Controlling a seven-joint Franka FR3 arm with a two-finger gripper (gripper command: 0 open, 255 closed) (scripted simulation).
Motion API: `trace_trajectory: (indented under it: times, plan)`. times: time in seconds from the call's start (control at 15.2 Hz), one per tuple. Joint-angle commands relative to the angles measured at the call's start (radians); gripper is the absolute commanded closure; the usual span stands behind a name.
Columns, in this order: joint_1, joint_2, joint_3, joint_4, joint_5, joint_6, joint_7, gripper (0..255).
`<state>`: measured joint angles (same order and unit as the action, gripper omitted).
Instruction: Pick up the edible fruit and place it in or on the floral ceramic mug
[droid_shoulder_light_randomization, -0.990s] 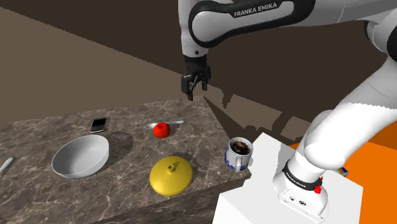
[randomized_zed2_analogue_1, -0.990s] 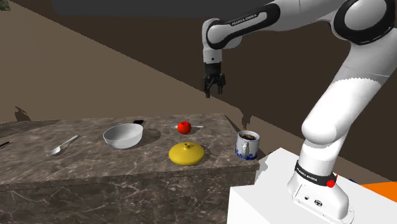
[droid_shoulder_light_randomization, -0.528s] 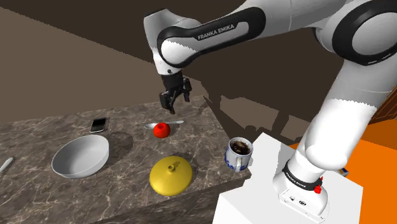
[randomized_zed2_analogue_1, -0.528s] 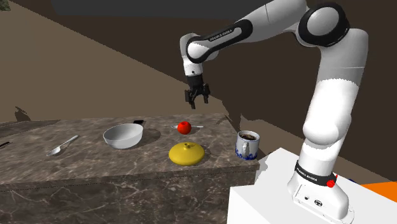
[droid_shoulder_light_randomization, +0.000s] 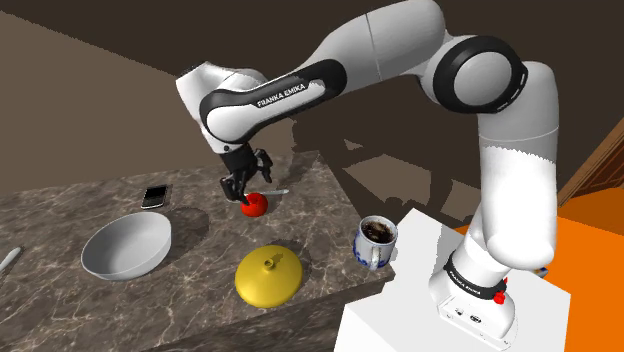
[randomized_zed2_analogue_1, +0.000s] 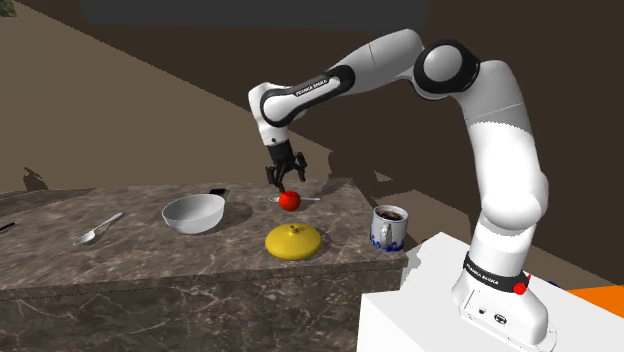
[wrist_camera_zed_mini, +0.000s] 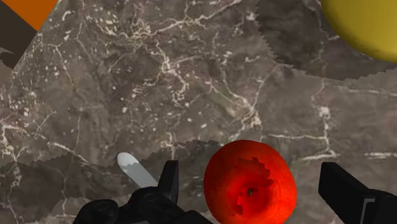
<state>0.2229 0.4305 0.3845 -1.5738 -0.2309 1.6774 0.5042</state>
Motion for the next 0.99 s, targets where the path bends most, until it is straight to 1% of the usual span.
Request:
trace_trajectory:
  times: [0.0,0.46,0.92]
  plan:
    - [0.025,0.062,-0.004,0.065,-0.02,-0.024,0.016,0]
    - [0.009,0.055,-0.009,-0.046,-0.025,0.079,0.023,0]
    - [0.009,0.055,-0.009,-0.046,-0.025,0.079,0.023,0]
